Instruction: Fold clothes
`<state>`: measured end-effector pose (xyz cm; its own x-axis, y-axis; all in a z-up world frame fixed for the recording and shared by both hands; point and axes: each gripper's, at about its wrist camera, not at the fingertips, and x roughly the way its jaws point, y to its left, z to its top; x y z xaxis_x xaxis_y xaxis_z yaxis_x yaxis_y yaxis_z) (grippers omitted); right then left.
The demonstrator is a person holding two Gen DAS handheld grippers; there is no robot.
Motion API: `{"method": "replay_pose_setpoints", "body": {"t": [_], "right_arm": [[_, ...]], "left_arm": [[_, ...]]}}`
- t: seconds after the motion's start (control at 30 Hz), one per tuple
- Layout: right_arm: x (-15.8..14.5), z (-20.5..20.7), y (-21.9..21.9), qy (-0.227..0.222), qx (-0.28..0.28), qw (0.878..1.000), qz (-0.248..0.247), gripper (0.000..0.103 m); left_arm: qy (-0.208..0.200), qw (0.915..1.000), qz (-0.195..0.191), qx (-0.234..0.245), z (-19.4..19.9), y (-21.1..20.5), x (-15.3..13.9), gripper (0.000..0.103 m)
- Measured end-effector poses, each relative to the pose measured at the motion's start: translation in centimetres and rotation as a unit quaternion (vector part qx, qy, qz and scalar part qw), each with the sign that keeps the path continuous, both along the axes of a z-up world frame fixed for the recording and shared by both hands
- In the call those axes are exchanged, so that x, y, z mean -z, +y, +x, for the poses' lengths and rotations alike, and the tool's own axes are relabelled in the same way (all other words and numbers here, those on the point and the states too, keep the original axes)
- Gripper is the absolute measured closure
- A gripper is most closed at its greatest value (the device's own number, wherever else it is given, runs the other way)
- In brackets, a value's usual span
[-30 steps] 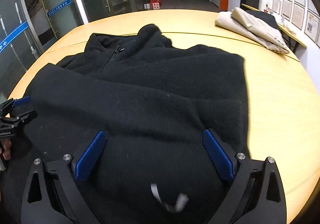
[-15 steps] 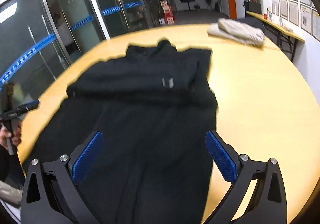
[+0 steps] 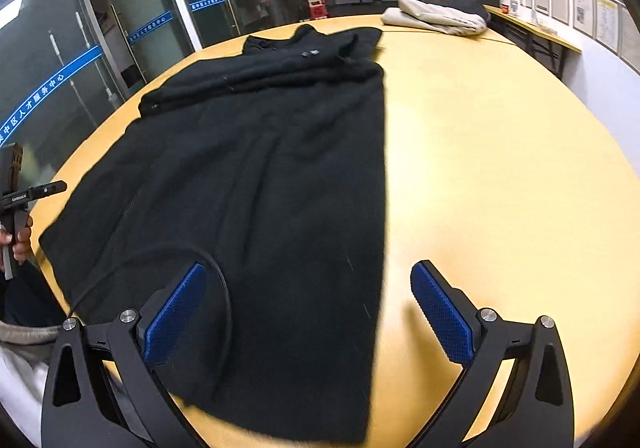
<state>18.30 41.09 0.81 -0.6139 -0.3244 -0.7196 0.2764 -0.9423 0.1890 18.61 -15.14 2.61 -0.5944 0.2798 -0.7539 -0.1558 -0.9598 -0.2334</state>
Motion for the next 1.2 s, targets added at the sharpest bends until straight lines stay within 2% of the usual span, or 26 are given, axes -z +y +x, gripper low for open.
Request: {"method": "replay_pose_setpoints", "body": {"t": [0.17,0.3,0.47,0.53,0.6,0.73,0.8,0.9,1.0,1.13,1.2], "right_arm": [[-0.9,3.8,1.9,0.0,-0.014,1.0,0.013,0.0],[-2.6,7.3,3.7,-0.004,-0.028,0.999,0.026,0.0],[-5.4,11.2,6.8,-0.001,-0.015,0.998,0.061,0.0],[-5.9,11.8,7.6,0.004,-0.005,0.998,0.064,0.0],[-5.8,11.4,7.3,0.012,-0.004,0.999,0.053,0.0],[-3.8,9.3,4.5,0.016,-0.032,0.999,0.008,0.0],[-2.7,8.1,3.3,0.018,-0.041,0.999,0.001,0.0],[-1.5,6.6,3.2,0.005,-0.032,0.999,0.0,0.0],[-0.3,5.0,3.0,-0.007,-0.023,1.0,-0.001,0.0],[1.4,3.0,2.7,-0.024,-0.01,1.0,-0.003,0.009],[1.6,2.7,1.9,-0.014,-0.014,1.0,0.023,0.01]], "left_arm": [[-0.019,0.9994,-0.008,0.028,2.6,0.5,0.8,0.011],[-0.029,0.9979,-0.011,0.056,5.4,0.3,0.1,0.011],[0.0,0.9955,-0.038,0.087,9.2,-0.2,-2.3,0.011],[0.004,0.9956,-0.042,0.084,9.1,-0.1,-2.2,0.011],[0.001,0.9964,-0.042,0.074,8.3,-0.1,-1.6,0.011],[-0.013,0.999,-0.002,0.043,5.8,-0.8,0.5,0.012],[-0.013,0.9995,0.004,0.029,5.2,-1.2,1.1,0.012],[-0.029,0.9994,0.012,0.016,4.1,-1.7,2.0,0.012],[-0.022,0.9997,0.006,0.013,3.7,-1.7,2.1,0.012],[-0.031,0.9995,0.007,0.007,3.5,-1.4,2.1,0.012],[-0.032,0.9995,0.004,0.007,3.7,-1.2,2.1,0.013]]}}
